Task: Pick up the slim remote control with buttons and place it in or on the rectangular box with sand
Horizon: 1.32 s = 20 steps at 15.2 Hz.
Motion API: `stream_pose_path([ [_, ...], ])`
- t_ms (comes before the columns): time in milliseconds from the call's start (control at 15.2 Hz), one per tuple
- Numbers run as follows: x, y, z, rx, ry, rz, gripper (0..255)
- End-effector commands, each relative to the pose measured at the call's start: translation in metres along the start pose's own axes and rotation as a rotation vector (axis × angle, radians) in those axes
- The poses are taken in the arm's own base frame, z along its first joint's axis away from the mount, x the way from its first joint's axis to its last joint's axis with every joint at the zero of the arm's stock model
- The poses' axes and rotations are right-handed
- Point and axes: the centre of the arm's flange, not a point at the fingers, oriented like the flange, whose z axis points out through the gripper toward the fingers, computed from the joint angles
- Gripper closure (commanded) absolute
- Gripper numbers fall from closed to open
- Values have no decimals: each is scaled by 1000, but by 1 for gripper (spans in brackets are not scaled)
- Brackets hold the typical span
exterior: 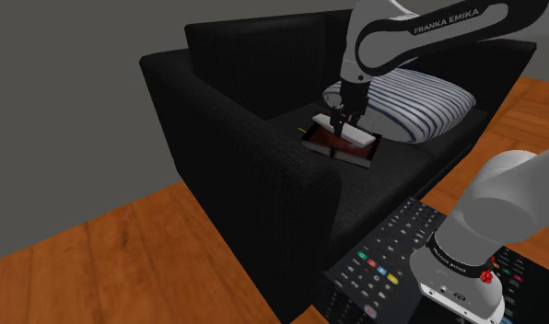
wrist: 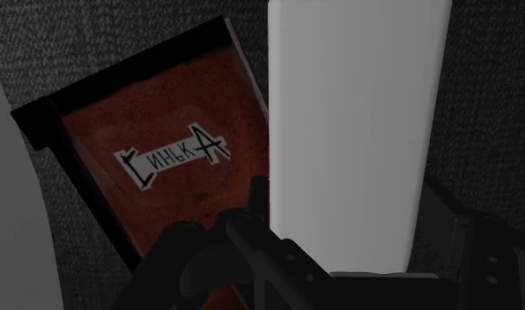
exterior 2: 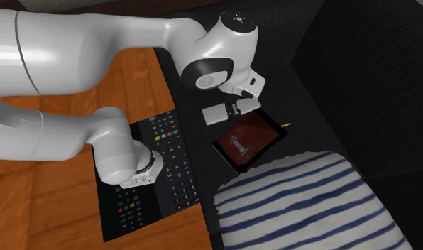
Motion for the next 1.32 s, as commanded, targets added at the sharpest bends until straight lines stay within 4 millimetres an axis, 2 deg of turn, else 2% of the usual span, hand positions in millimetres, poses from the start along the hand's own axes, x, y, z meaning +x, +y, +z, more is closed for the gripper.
stream_pose_path([
  [0, 14, 20, 1, 0, 1, -1, 255],
  [66, 21, 31, 1, 0, 1, -1, 255],
  [132, 35, 51, 1, 0, 1, -1, 255],
  [990, 34, 50, 69, 0, 1, -1, 255],
  [1254, 34, 50, 74, 0, 1, -1, 255],
])
